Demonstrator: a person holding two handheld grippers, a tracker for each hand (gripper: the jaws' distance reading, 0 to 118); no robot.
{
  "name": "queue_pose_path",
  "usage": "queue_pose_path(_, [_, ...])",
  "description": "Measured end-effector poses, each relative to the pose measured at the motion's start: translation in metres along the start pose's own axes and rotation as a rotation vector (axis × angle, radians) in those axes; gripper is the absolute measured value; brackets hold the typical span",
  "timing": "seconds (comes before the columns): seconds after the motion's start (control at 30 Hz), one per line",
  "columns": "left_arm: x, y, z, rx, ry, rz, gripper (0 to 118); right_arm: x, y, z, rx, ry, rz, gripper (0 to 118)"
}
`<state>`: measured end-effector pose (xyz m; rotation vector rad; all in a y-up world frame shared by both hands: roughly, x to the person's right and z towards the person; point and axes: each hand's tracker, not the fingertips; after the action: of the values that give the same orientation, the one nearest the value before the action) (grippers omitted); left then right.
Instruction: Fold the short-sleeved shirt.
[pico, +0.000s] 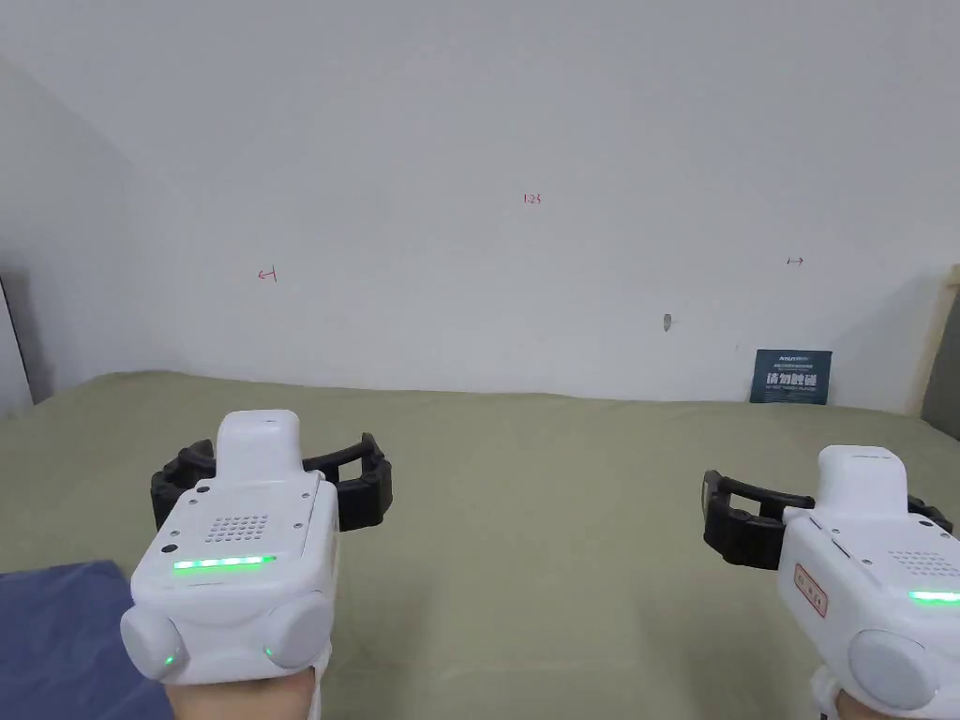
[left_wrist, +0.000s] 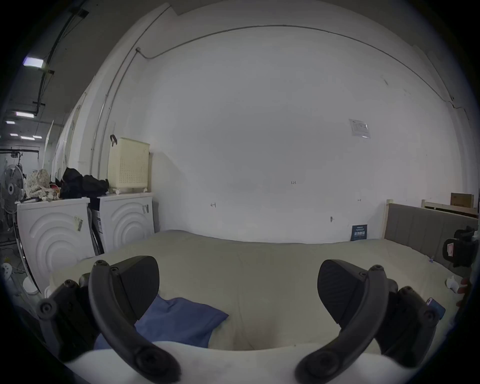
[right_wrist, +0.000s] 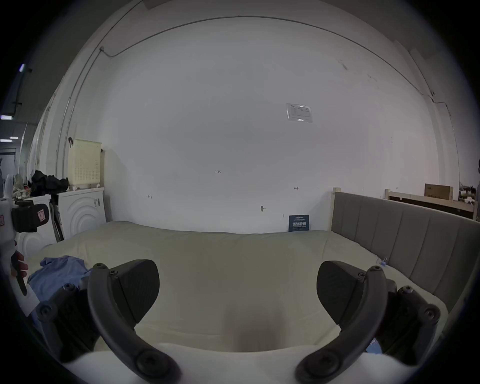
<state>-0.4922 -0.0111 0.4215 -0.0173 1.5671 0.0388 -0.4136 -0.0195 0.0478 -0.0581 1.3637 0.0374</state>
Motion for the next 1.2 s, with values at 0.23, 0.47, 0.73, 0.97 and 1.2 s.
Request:
queue_pose_path(0.23, [0.003,0.005,-0.003,-0.038,-0.007,-0.003,118,-0.004,0.007,0.002,0.018,-0.055,0.071,118])
queue_pose_path(0.47, [0.007,-0.002,0.005,-0.022,-0.035,-0.032,0,-0.001,0.005,0.01,0.032,-0.065,0.086,17])
queue_pose_path(0.73, [-0.003,-0.018,0.009,-0.018,-0.023,-0.011,0,-0.007,-0.004,0.011,0.003,-0.017,0.101,0])
queue_pose_path(0.97, [-0.056,0.003,0.036,-0.034,0.097,0.011,0,-0.081,0.005,0.005,0.005,0.167,0.123,0])
queue_pose_path(1.2, [-0.153,-0.006,0.092,-0.107,0.357,0.009,0,-0.184,-0.011,-0.004,-0.04,0.493,0.064,0])
